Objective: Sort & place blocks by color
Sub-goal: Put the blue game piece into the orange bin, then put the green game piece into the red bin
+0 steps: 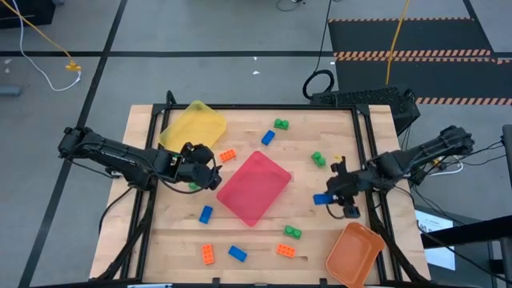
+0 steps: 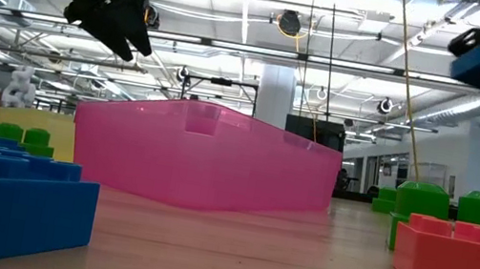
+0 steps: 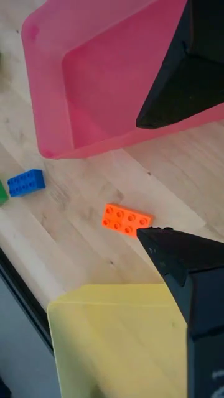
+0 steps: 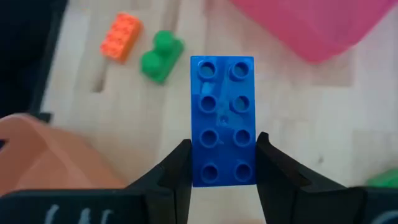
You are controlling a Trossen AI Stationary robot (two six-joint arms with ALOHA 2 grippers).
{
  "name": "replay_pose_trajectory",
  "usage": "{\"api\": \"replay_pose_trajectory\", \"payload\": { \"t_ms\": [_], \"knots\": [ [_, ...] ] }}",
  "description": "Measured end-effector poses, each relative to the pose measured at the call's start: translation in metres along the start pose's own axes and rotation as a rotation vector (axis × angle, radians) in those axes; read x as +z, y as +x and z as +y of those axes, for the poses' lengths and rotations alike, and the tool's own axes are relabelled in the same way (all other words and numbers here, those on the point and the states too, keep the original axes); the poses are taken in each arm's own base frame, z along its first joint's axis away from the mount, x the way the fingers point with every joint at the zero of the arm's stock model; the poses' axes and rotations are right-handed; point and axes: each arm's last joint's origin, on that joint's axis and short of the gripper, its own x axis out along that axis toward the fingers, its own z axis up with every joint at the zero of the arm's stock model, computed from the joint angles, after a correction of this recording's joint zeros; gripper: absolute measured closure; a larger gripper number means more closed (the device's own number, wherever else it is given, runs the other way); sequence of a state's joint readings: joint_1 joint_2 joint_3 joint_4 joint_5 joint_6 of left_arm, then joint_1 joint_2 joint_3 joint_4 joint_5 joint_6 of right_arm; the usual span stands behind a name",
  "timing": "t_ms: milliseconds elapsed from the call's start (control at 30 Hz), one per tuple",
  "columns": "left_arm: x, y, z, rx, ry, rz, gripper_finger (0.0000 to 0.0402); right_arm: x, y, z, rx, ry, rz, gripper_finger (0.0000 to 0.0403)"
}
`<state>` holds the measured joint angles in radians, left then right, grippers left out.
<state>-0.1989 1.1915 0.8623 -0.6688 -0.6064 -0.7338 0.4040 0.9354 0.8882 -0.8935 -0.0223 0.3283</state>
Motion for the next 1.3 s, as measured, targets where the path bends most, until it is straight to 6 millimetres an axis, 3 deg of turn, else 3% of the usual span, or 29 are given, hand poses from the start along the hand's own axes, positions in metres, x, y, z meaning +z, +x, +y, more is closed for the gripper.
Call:
{"api": "replay_pose_trajectory", "payload": {
  "t_ms": [333, 667, 833, 1033, 1300],
  "knots": [
    [0.002, 0.0, -0.002, -0.023, -0.021, -0.018, 0.0126, -0.014, -0.002, 0.049, 0.122, 0.066, 0.156, 0.0284],
    [0.001, -0.001, -0.005, -0.074, -0.044, 0.017, 0.0126, -0.045, 0.019, 0.101, 0.083, 0.121, 0.359, 0.0284],
    [0.001, -0.001, -0.005, -0.076, -0.044, 0.017, 0.0126, -0.056, 0.029, 0.115, 0.041, 0.135, 0.407, 0.0284],
    [0.001, -0.001, -0.005, -0.076, -0.042, 0.016, 0.0126, -0.059, 0.033, 0.117, 0.014, 0.171, 0.422, 0.0282],
    [0.001, -0.001, -0.005, -0.077, -0.018, 0.014, 0.0126, -0.059, 0.031, 0.116, -0.002, 0.262, 0.419, 0.0152]
  ]
}}
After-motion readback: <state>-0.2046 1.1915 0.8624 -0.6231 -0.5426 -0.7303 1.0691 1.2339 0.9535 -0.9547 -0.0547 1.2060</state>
